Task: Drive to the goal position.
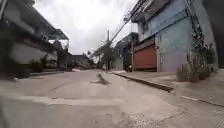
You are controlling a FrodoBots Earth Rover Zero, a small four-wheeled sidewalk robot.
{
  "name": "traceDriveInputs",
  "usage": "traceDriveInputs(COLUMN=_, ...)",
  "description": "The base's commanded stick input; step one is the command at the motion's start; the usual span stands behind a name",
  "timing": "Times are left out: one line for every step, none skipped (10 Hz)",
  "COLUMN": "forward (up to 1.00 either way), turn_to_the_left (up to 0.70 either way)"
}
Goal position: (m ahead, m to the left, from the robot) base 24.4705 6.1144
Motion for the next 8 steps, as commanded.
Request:
traceDriveInputs(forward=0.70, turn_to_the_left=-0.17)
traceDriveInputs(forward=0.70, turn_to_the_left=-0.17)
traceDriveInputs(forward=0.70, turn_to_the_left=-0.17)
traceDriveInputs(forward=0.70, turn_to_the_left=-0.17)
traceDriveInputs(forward=0.70, turn_to_the_left=-0.17)
traceDriveInputs(forward=0.70, turn_to_the_left=-0.17)
traceDriveInputs(forward=0.70, turn_to_the_left=-0.17)
traceDriveInputs(forward=0.70, turn_to_the_left=-0.17)
